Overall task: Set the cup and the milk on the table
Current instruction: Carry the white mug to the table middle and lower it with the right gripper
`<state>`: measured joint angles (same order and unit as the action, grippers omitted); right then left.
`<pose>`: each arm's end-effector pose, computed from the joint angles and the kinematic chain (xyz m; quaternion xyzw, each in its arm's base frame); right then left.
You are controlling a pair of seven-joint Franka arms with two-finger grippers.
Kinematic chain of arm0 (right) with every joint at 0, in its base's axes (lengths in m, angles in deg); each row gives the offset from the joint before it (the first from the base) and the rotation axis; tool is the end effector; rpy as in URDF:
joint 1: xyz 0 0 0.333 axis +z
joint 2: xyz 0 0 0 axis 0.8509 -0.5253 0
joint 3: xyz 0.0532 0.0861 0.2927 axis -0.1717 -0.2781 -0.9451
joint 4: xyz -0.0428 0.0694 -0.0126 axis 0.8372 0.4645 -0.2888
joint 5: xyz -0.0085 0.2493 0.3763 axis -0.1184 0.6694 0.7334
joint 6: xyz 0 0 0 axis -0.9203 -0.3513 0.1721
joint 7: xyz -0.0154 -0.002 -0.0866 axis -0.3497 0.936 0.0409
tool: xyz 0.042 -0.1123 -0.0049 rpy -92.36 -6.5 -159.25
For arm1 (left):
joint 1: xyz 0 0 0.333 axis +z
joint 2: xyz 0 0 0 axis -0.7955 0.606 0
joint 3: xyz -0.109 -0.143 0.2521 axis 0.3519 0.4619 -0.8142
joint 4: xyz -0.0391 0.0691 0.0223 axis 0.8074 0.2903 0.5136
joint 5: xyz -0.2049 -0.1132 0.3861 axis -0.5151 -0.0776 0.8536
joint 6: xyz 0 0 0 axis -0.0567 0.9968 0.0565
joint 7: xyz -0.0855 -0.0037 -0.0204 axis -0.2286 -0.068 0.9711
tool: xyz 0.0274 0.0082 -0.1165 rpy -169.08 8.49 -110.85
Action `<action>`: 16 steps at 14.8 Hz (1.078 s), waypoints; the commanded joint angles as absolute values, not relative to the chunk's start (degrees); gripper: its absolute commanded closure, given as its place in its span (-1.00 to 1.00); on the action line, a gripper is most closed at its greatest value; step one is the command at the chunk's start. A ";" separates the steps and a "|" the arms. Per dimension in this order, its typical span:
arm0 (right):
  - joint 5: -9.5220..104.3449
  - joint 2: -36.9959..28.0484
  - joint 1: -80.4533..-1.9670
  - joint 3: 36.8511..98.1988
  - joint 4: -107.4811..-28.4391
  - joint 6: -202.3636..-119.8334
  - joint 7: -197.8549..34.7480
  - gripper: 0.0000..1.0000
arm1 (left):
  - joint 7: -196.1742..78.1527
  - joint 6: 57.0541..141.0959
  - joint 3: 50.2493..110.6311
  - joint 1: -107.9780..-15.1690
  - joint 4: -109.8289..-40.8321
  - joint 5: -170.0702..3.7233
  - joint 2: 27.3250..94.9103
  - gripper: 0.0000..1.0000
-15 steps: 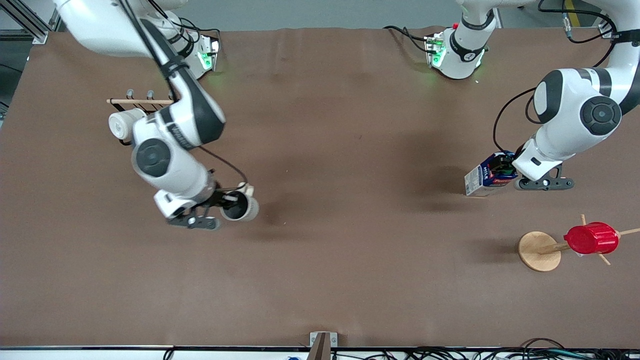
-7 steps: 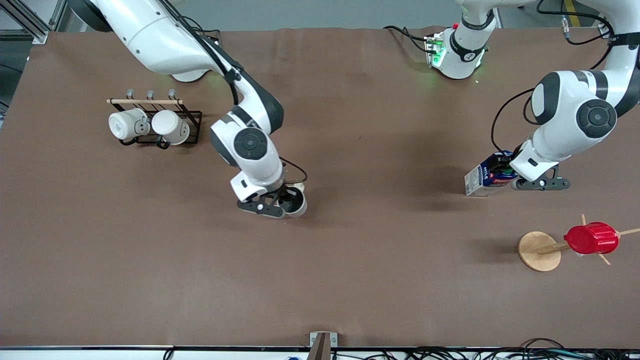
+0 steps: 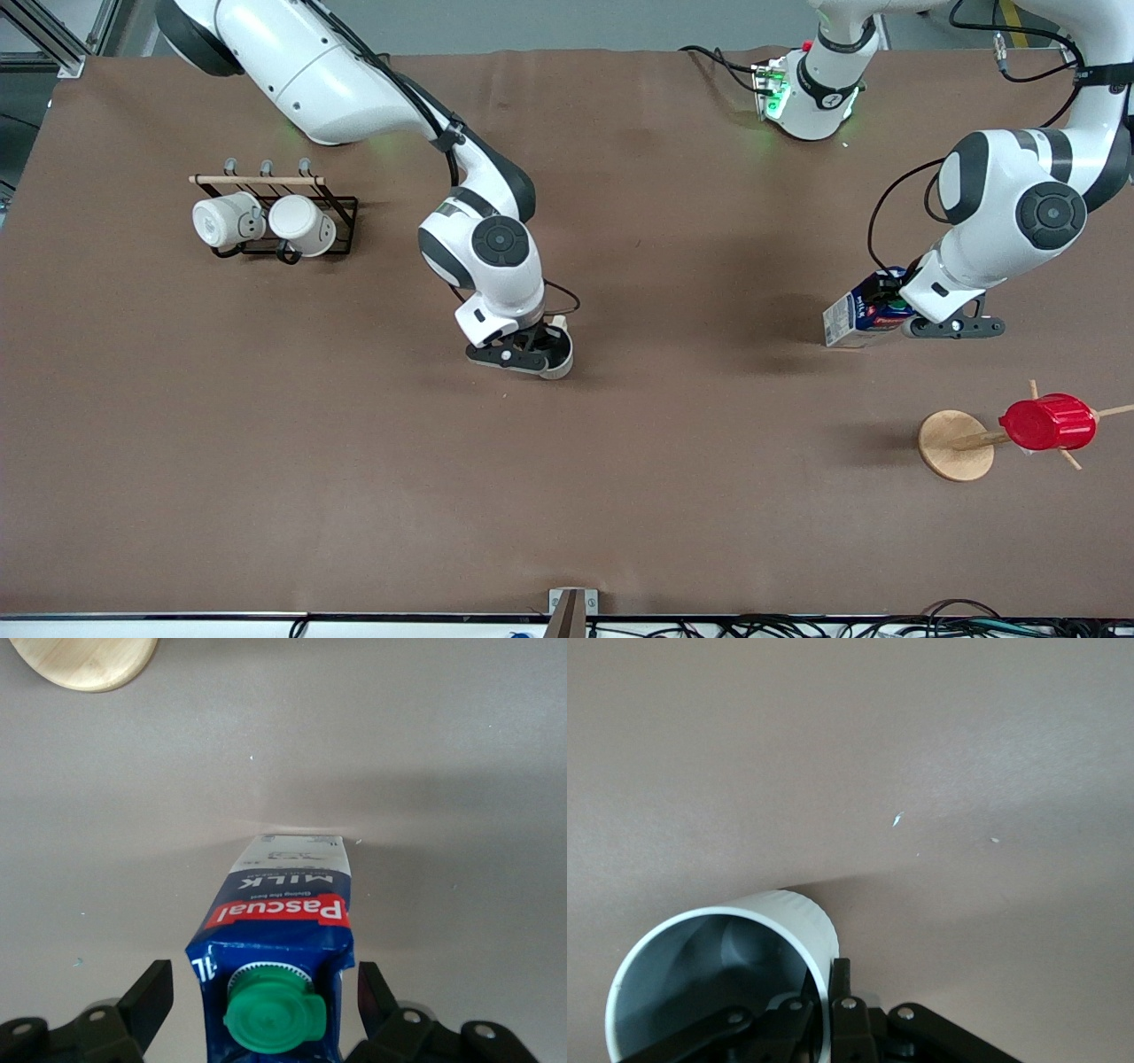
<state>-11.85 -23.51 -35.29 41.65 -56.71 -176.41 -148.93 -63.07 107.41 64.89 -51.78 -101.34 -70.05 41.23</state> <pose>0.5819 0.4876 0.1906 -0.9949 0.0890 -0.0470 0.0068 0.5758 -0.0144 0.2736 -0.9981 0.0168 0.0517 0.0279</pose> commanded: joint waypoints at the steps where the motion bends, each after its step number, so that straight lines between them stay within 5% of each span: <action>1: -13.60 -24.08 -35.28 41.33 -55.51 -176.35 -150.31 0.60 | -63.26 108.12 65.37 -51.29 -101.48 -72.07 41.12 -0.34; 5: -13.52 -24.16 -34.84 41.33 -55.60 -176.52 -150.39 -0.50 | -63.79 108.12 65.37 -51.29 -101.13 -72.07 41.47 0.47; 6: -13.43 -23.82 -35.02 41.33 -55.51 -176.35 -150.22 -0.98 | -64.23 108.12 65.37 -51.29 -100.86 -72.07 41.47 0.60; 9: -13.25 -21.10 -36.50 40.55 -55.60 -174.95 -149.78 -1.00 | -64.32 107.25 65.28 -51.38 -97.98 -72.07 42.43 0.75; 12: -13.34 -12.86 -40.80 40.54 -56.04 -165.04 -148.82 -1.00 | -64.14 104.63 65.37 -52.08 -92.80 -71.99 44.10 0.79; 16: -12.64 -0.90 -52.56 40.54 -58.75 -158.00 -137.34 -1.00 | -63.53 93.39 66.59 -53.92 -76.04 -71.98 52.34 0.80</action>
